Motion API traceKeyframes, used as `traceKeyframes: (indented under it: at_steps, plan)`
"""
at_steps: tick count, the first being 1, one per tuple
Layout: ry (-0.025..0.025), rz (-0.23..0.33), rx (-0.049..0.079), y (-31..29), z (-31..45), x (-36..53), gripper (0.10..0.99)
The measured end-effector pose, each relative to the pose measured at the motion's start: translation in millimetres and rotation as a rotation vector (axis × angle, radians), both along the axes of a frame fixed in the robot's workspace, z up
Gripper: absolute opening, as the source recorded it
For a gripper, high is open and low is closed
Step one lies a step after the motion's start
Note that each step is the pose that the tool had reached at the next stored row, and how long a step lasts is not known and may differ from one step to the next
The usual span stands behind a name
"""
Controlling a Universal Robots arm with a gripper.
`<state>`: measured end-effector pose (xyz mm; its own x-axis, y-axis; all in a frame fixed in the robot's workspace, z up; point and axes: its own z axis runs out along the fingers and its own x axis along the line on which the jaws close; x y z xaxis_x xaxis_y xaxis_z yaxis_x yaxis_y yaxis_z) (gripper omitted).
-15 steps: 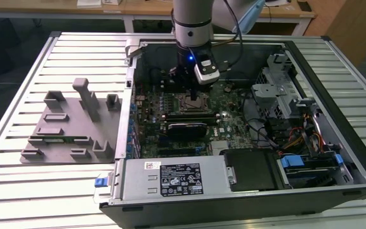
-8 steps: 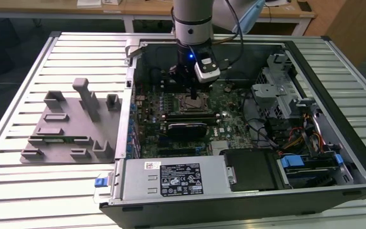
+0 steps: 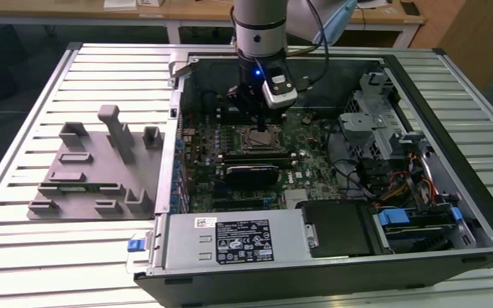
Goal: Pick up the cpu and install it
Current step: 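Install the first cpu locking lever, then install the second cpu locking lever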
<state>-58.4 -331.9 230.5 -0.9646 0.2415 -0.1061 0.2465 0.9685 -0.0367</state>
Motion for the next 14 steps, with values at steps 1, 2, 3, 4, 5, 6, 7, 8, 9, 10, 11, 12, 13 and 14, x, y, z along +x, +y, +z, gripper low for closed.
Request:
traceKeyframes:
  at_steps: [1,2,3,4,5,6,7,8,9,10,11,12,13,14]
  plan:
    - [0.0001,0.000,0.000,0.0,0.2,0.0,0.106]
    - [0.0001,0.000,0.000,0.0,0.3,0.0,0.106]
    - [0.0001,0.000,0.000,0.0,0.3,0.0,0.106]
    - [0.0001,0.000,0.000,0.0,0.3,0.0,0.106]
    - [0.0001,0.000,0.000,0.0,0.3,0.0,0.106]
    - [0.0001,0.000,0.000,0.0,0.3,0.0,0.106]
    - [0.0001,0.000,0.000,0.0,0.3,0.0,0.106]
    - [0.0001,0.000,0.000,0.0,0.4,0.0,0.106]
    - [0.0001,0.000,0.000,0.0,0.4,0.0,0.106]
    - [0.0001,0.000,0.000,0.0,0.4,0.0,0.106]
    - [0.0001,0.000,0.000,0.0,0.4,0.0,0.106]
    - [0.0001,0.000,0.000,0.0,0.4,0.0,0.106]
    - [0.0001,0.000,0.000,0.0,0.4,0.0,0.106]
    - [0.0001,0.000,0.000,0.0,0.5,0.0,0.106]
